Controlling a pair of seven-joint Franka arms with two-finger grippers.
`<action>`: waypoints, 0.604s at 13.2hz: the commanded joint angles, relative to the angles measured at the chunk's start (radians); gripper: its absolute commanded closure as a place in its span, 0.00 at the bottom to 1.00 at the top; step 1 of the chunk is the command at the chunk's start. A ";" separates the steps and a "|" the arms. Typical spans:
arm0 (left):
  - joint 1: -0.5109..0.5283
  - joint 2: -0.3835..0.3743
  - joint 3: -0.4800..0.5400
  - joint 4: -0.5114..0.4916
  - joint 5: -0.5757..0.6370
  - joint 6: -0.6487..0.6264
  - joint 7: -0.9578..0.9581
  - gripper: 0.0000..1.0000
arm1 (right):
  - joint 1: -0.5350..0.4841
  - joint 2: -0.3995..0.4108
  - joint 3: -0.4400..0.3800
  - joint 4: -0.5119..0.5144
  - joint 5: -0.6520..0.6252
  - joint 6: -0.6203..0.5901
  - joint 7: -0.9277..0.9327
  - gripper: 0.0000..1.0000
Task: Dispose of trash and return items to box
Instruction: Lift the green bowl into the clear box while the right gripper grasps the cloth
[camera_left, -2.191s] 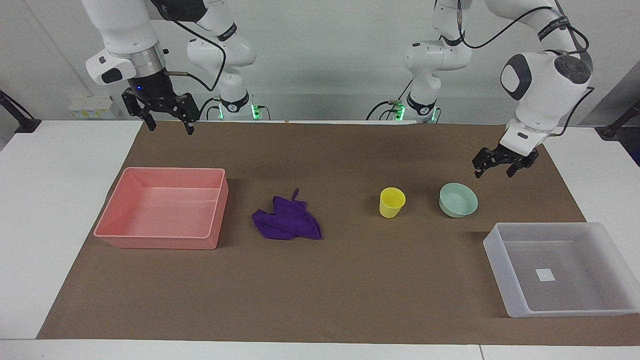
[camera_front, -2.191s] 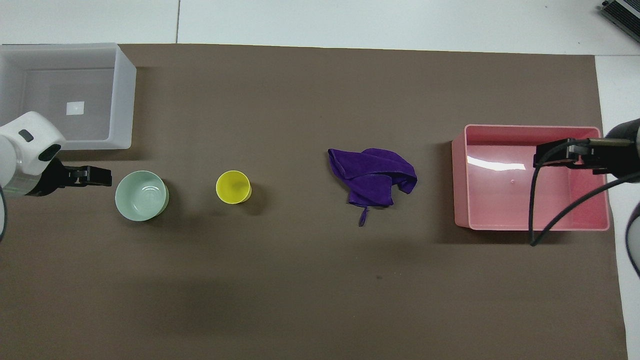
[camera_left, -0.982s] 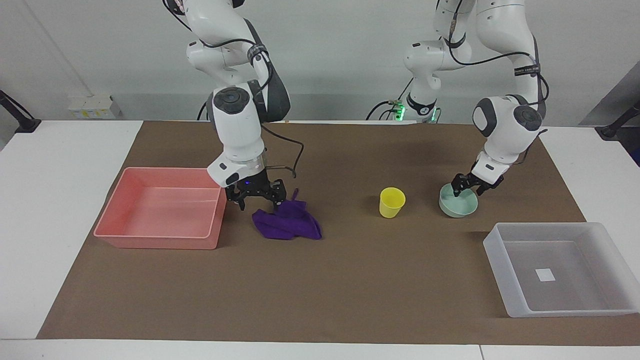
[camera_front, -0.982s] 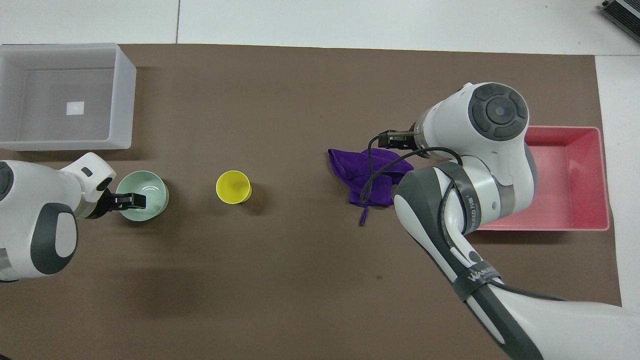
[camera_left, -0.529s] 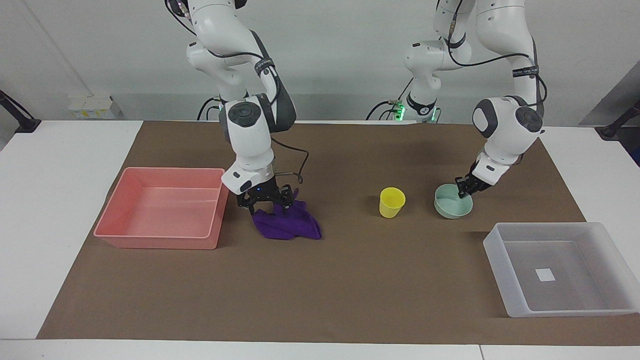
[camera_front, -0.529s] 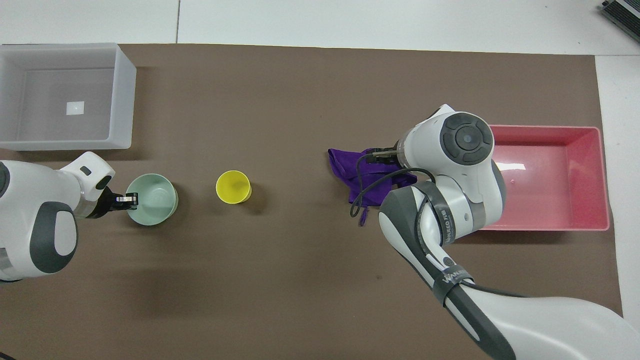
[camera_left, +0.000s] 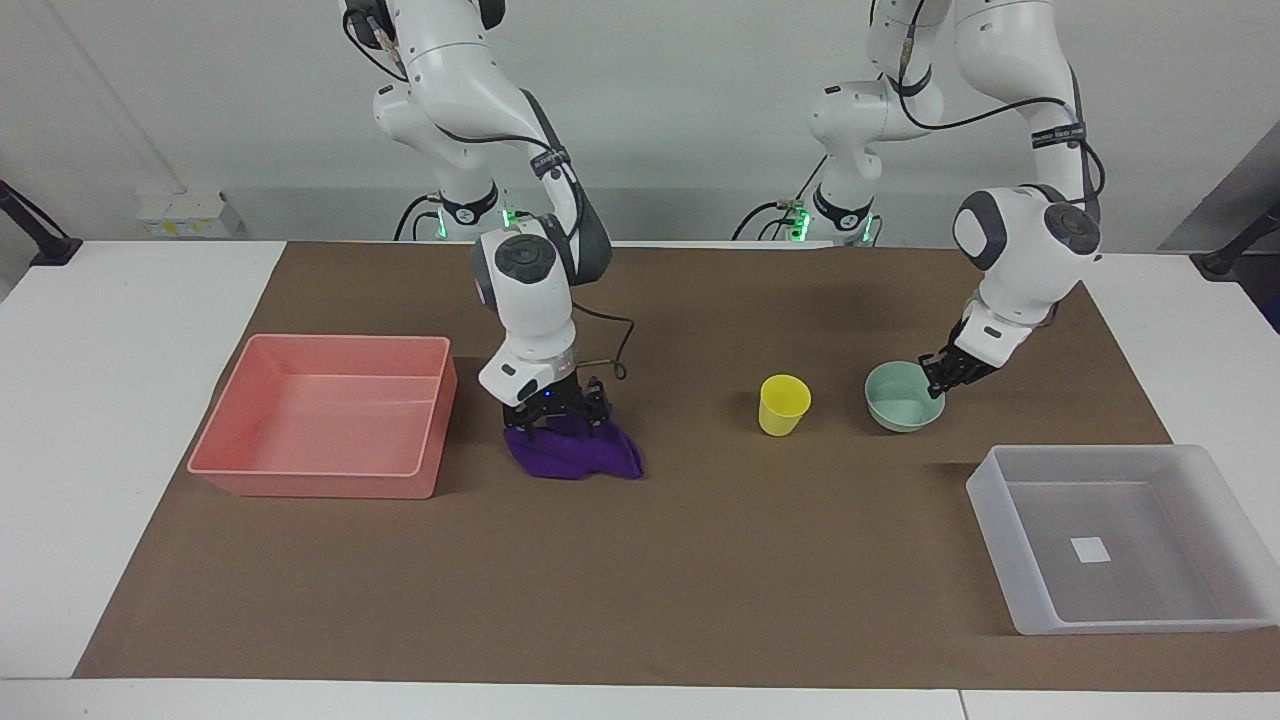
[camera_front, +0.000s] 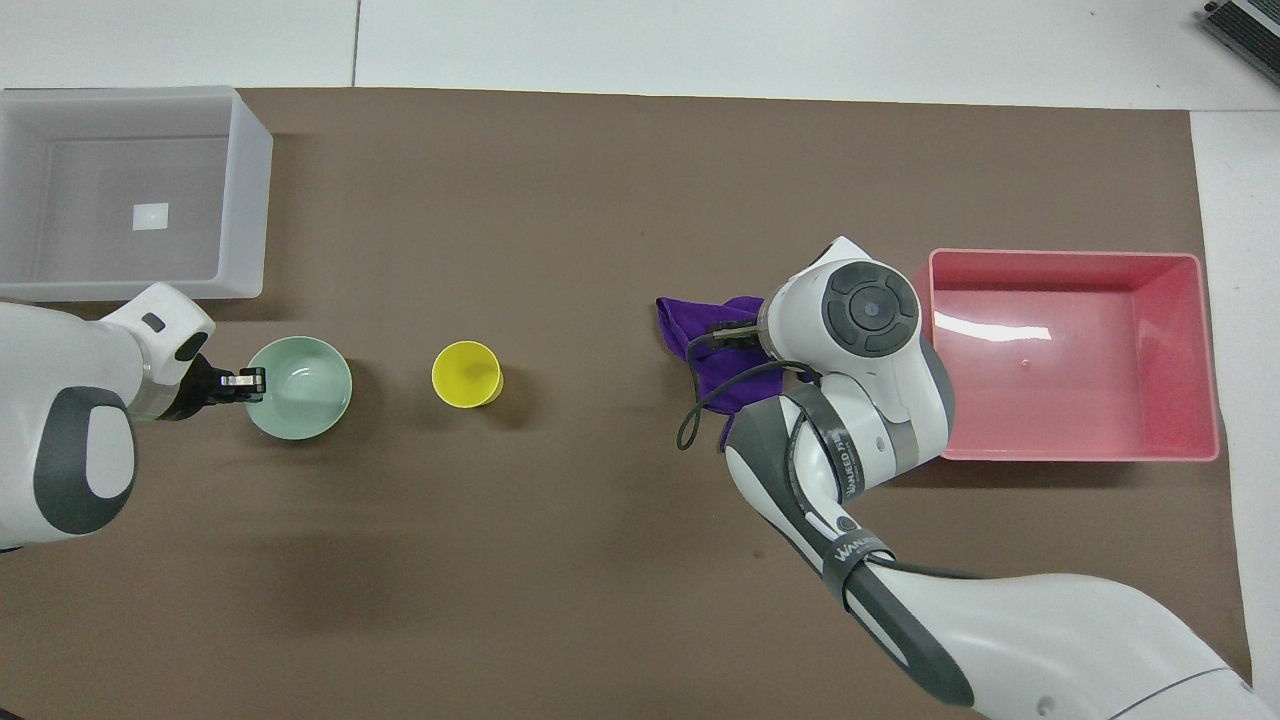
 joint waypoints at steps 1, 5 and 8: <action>0.016 0.051 -0.006 0.184 -0.009 -0.159 0.008 1.00 | -0.010 -0.021 0.005 -0.057 -0.033 0.039 -0.015 0.15; 0.016 0.137 -0.006 0.411 -0.009 -0.276 0.007 1.00 | -0.007 -0.028 0.003 -0.051 -0.034 -0.001 0.019 1.00; 0.044 0.203 -0.006 0.557 -0.006 -0.308 0.005 1.00 | -0.008 -0.031 0.003 -0.025 -0.034 -0.044 0.042 1.00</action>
